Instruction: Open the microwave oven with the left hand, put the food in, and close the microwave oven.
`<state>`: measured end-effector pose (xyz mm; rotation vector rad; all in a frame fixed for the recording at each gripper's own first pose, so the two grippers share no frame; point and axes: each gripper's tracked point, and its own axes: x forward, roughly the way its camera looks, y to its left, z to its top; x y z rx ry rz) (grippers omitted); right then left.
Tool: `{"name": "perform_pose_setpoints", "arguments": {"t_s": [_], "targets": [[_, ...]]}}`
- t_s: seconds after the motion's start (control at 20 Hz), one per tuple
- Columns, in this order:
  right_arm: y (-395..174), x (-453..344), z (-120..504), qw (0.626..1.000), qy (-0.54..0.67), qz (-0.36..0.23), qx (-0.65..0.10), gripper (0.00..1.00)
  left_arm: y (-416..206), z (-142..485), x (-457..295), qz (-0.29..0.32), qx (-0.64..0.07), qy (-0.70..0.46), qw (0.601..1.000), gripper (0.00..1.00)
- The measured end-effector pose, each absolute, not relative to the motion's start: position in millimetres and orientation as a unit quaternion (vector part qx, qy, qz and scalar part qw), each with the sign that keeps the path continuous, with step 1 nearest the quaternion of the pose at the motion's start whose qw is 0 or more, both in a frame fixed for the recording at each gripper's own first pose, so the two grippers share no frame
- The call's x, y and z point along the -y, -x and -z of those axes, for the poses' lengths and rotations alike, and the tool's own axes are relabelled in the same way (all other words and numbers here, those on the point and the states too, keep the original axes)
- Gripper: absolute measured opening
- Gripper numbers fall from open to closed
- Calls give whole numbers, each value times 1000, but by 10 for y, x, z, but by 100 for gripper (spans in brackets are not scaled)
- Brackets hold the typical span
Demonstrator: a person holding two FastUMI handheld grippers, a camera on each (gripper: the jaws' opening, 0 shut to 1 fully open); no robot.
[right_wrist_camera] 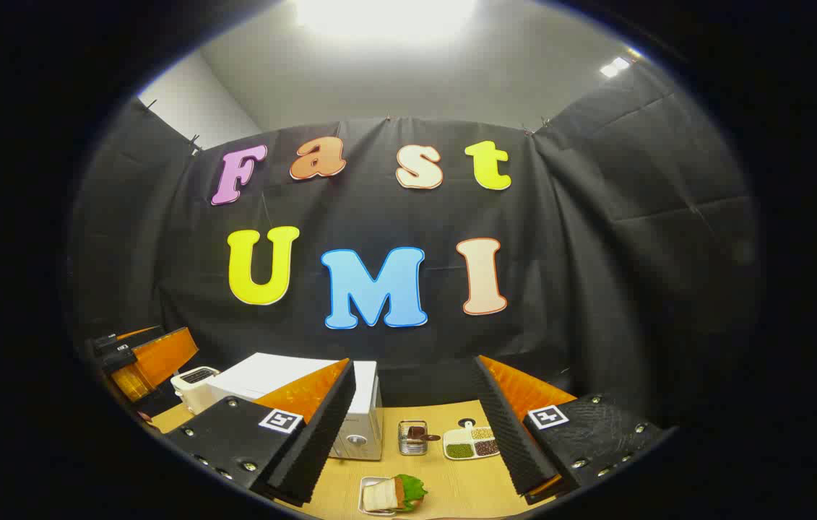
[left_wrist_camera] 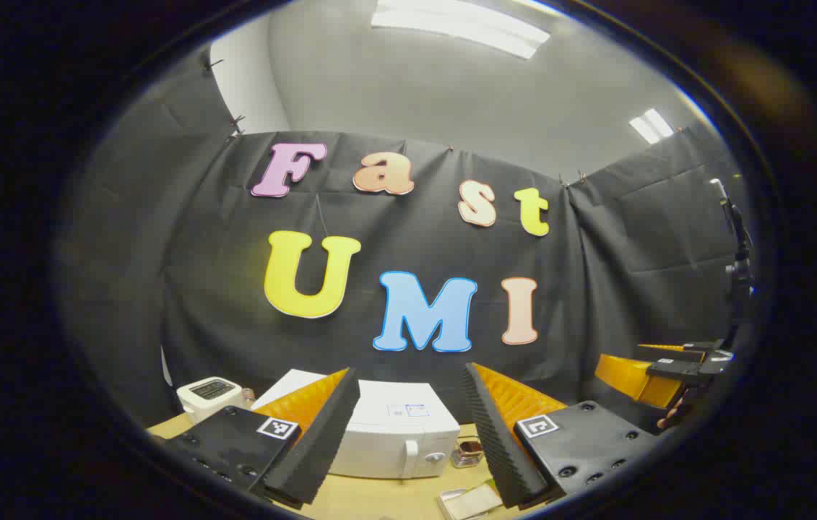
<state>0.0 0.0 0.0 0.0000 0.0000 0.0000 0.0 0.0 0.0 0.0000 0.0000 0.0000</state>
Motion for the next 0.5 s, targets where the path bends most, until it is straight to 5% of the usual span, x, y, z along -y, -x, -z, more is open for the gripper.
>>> {"name": "perform_pose_setpoints", "arguments": {"t_s": [0.5], "targets": [[-220, 38, 101, 1000, 14, -2, -8, 97, -253, 274, -63, -10, -7, 13, 1000, 94]]}}
